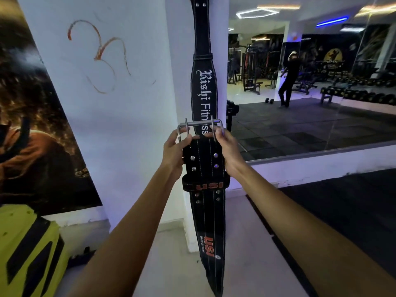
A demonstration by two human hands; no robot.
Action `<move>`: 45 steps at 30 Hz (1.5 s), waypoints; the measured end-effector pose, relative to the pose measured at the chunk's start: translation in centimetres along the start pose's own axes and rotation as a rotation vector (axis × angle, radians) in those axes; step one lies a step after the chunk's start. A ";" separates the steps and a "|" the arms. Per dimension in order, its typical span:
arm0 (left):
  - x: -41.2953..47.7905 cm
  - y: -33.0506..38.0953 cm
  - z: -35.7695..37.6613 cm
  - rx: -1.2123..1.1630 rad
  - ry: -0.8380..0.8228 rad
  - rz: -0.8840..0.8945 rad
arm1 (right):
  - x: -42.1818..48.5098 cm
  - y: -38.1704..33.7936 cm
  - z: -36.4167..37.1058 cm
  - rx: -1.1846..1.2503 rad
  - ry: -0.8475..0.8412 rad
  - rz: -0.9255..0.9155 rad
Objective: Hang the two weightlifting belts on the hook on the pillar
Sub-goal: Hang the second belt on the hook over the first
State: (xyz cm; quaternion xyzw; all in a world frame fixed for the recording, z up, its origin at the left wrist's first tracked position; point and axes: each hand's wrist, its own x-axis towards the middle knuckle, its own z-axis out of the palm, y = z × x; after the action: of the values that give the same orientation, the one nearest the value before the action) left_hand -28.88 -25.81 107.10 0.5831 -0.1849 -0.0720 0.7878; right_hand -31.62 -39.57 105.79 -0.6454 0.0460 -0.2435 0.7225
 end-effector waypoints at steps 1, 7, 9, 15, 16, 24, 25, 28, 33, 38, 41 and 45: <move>0.0 0.2 0.2 0.004 0.005 0.025 | 0.0 -0.4 0.0 0.012 0.004 -0.028; 0.4 1.8 1.6 -0.093 -0.056 0.121 | 0.5 -1.7 0.0 0.071 0.119 -0.178; 0.8 2.4 2.2 -0.071 -0.018 0.115 | 1.2 -2.4 0.6 0.091 0.226 -0.176; 2.2 5.4 2.4 0.036 0.144 -0.230 | 2.2 -2.8 2.3 0.034 0.271 -0.158; 2.4 5.8 2.0 0.074 0.096 -0.285 | 2.4 -2.8 2.5 0.022 0.284 -0.165; 2.4 4.7 -0.1 0.260 -0.153 -0.221 | 3.5 -3.9 2.6 0.026 0.297 -0.041; 2.3 4.2 0.0 0.249 -0.111 -0.133 | 3.5 -4.1 2.8 0.021 0.285 -0.033; 2.3 3.4 0.8 0.222 0.072 0.063 | 3.5 -4.3 3.3 0.020 0.245 0.026; 3.8 1.8 1.9 0.245 0.402 0.231 | 3.3 -4.9 3.2 0.028 0.158 0.192; 3.5 0.8 3.0 0.317 0.427 0.261 | 3.4 -6.1 1.9 -0.056 0.052 0.342; 3.8 1.0 2.6 0.329 0.461 0.241 | 3.4 -5.7 0.7 -0.024 -0.213 0.294; 4.2 1.2 2.0 0.318 0.458 0.246 | 3.1 -3.8 0.0 -0.024 -0.316 0.091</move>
State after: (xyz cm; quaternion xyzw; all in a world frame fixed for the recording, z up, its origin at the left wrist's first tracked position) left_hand -25.87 -28.64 109.58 0.6733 -0.0806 0.1874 0.7107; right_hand -30.00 -41.07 110.22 -0.6814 -0.0361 -0.1056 0.7234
